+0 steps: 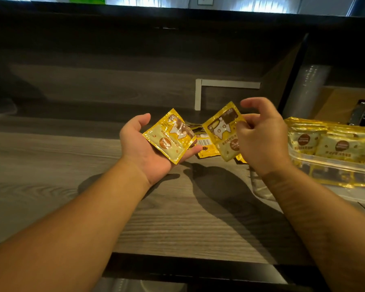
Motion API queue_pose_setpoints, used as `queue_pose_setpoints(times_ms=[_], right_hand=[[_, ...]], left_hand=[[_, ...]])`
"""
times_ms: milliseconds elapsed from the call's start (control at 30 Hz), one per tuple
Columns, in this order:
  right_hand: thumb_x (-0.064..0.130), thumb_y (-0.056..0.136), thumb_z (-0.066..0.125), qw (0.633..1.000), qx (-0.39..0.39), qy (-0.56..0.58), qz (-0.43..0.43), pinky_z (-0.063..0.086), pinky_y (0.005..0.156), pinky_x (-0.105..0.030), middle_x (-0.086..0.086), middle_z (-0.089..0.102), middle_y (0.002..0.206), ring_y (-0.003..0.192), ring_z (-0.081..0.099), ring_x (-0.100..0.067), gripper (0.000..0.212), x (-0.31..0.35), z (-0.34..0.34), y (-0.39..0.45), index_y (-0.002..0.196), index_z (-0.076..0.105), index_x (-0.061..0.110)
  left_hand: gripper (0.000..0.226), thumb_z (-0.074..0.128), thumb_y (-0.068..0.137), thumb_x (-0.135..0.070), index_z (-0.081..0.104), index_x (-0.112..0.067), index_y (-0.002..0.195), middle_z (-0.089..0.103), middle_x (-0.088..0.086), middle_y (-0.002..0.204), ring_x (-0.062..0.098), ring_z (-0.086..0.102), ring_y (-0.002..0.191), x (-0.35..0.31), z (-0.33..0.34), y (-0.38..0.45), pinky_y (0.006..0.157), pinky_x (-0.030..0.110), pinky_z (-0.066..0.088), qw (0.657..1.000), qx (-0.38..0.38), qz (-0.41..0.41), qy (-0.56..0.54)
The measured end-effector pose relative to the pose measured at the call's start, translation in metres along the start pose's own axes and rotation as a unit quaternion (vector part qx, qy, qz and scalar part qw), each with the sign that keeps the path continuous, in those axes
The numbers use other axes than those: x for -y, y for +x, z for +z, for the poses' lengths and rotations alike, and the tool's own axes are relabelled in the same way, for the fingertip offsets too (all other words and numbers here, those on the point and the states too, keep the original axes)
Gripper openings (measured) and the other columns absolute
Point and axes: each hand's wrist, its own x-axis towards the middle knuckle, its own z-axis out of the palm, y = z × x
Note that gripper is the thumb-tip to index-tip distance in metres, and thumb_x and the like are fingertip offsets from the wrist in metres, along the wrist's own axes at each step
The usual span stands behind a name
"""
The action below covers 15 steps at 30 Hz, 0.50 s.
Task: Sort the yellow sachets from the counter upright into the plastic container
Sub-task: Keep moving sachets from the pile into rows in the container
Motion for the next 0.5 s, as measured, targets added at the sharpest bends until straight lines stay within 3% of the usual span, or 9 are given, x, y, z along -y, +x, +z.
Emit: queue_pose_setpoints(times_ms=[133,233,333,400,500], right_hand=[[0.010,0.096,0.057,1.000,-0.007,0.027,-0.010,0.058,0.061,-0.021,0.014,0.067,0.096,0.087,0.066,-0.004,0.025,0.007,-0.002,-0.004,0.097,0.064,0.034],[0.014,0.096,0.058,0.998,-0.006,0.056,-0.002,0.058,0.063,-0.020,0.017,0.065,0.100,0.089,0.065,-0.003,0.022,0.011,-0.004,-0.006,0.105,0.068,0.031],[0.013,0.089,0.068,0.994,0.004,0.107,0.005,0.059,0.065,-0.022,0.018,0.064,0.098,0.088,0.065,-0.003,0.027,0.020,-0.013,-0.005,0.108,0.064,0.031],[0.009,0.085,0.072,0.994,-0.003,0.112,-0.011,0.060,0.069,-0.025,0.017,0.064,0.101,0.092,0.065,-0.003,0.034,0.025,-0.026,-0.004,0.107,0.061,0.033],[0.008,0.084,0.072,0.995,-0.020,0.091,-0.035,0.060,0.072,-0.027,0.016,0.063,0.105,0.099,0.063,-0.006,0.040,0.027,-0.056,-0.005,0.109,0.056,0.035]], left_hand=[[0.046,0.056,0.090,-0.032,0.052,-0.003,0.125,0.060,0.031,0.122,0.059,0.057,0.105,0.002,0.002,-0.002,0.079,0.077,0.047,1.000,-0.014,0.020,0.019],[0.040,0.050,0.087,-0.015,0.055,-0.003,0.125,0.064,0.027,0.120,0.053,0.063,0.102,0.007,0.006,-0.008,0.079,0.067,0.054,0.995,-0.011,0.049,0.087],[0.047,0.038,0.080,0.007,0.051,-0.001,0.124,0.062,0.025,0.123,0.048,0.066,0.102,0.015,0.016,-0.011,0.077,0.059,0.059,0.987,-0.009,0.070,0.145],[0.048,0.037,0.079,0.012,0.051,0.003,0.124,0.058,0.027,0.130,0.046,0.067,0.103,0.022,0.028,-0.012,0.073,0.053,0.060,0.977,-0.014,0.087,0.194],[0.026,0.047,0.090,0.008,0.053,-0.001,0.114,0.057,0.024,0.127,0.040,0.067,0.104,0.037,0.058,-0.017,0.070,0.046,0.062,0.956,-0.012,0.105,0.273]])
